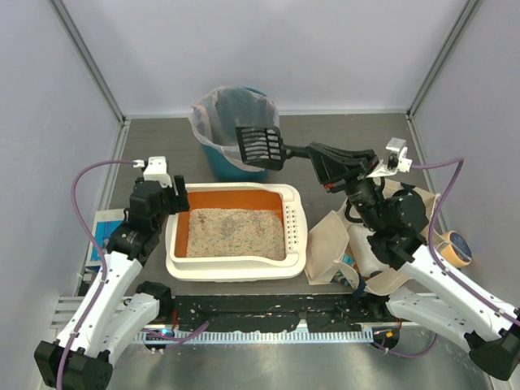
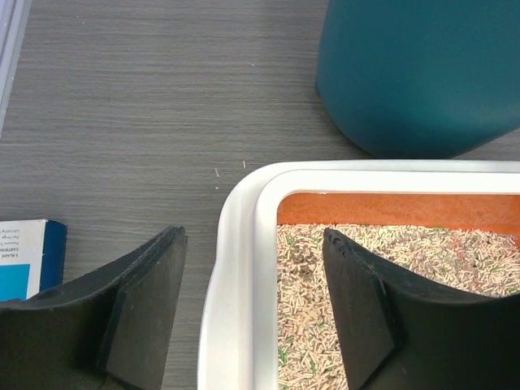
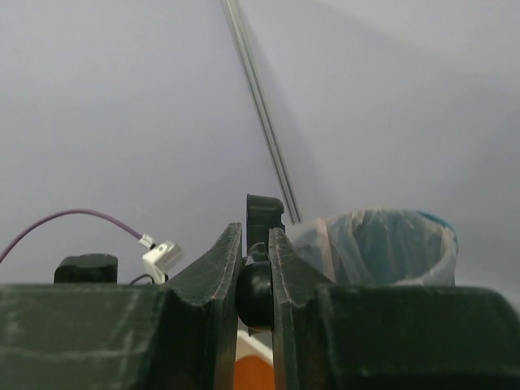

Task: Clean the litter box

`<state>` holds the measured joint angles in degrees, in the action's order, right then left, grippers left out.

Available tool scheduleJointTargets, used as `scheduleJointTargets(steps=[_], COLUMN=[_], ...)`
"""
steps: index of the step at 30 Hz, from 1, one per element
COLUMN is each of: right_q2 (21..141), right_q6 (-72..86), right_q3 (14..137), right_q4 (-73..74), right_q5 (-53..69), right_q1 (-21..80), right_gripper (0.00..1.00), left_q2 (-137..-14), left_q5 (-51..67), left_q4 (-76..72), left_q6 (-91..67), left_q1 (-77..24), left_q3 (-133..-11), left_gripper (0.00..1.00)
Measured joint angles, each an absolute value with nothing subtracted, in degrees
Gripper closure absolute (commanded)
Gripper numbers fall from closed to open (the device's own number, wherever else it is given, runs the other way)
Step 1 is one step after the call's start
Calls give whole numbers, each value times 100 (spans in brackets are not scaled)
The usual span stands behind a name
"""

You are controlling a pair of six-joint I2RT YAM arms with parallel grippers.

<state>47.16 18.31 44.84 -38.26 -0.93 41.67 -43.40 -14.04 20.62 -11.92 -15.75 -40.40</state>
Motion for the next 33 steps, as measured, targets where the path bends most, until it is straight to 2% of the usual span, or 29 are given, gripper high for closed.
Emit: scheduleJointTargets(steps=[4, 18, 26, 33], right_q2=[4348, 4176, 4274, 4683], right_q6=[2169, 2724, 2902, 3057], right_q3=[4213, 3835, 3913, 4176], right_q4=[-2945, -338, 36, 270], right_q5=[-272, -266, -340, -882], right_q1=[4167, 4191, 4294, 4663], right_gripper=[99, 99, 99, 99], left_q2=[-4427, -4582, -4499, -4462], left_q5=[-1391, -1282, -1238, -1205], left_q4=[2073, 2091, 2088, 2088], left_q6=[-1190, -1179, -1179, -1175], left_q1=[-1575, -1575, -1575, -1605], left_q3=[-4040, -4040, -4040, -4040], left_gripper=[33, 35, 37, 38])
